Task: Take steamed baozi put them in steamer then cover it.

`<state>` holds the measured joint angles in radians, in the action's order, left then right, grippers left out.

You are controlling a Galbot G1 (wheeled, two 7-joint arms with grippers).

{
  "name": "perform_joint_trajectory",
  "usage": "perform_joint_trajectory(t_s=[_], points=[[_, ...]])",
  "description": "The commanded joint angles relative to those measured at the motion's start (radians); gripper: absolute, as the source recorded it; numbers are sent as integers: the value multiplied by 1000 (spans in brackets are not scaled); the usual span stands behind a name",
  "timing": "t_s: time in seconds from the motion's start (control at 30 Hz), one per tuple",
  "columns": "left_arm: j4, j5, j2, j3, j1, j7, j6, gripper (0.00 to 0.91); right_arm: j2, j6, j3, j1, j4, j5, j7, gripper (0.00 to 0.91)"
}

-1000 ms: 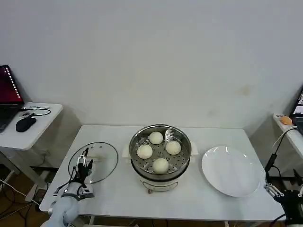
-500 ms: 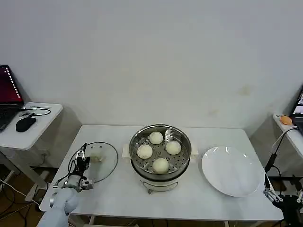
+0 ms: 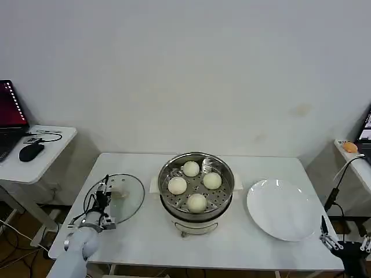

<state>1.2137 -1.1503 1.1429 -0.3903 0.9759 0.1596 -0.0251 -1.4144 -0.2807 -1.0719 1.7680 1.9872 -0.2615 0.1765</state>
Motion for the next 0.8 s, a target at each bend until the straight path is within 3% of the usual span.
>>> perform_joint_trajectory(t_s=[0.03, 0.5, 0.8], points=[[1, -5, 3, -3, 8, 7, 2, 0, 0, -1, 4, 1, -2, -1, 0, 907], [184, -35, 10, -91, 145, 132, 2, 0, 6, -1, 31, -4, 8, 17, 7, 907], [431, 99, -97, -140, 238, 56, -65, 0, 19, 8, 65, -11, 5, 26, 14, 907]])
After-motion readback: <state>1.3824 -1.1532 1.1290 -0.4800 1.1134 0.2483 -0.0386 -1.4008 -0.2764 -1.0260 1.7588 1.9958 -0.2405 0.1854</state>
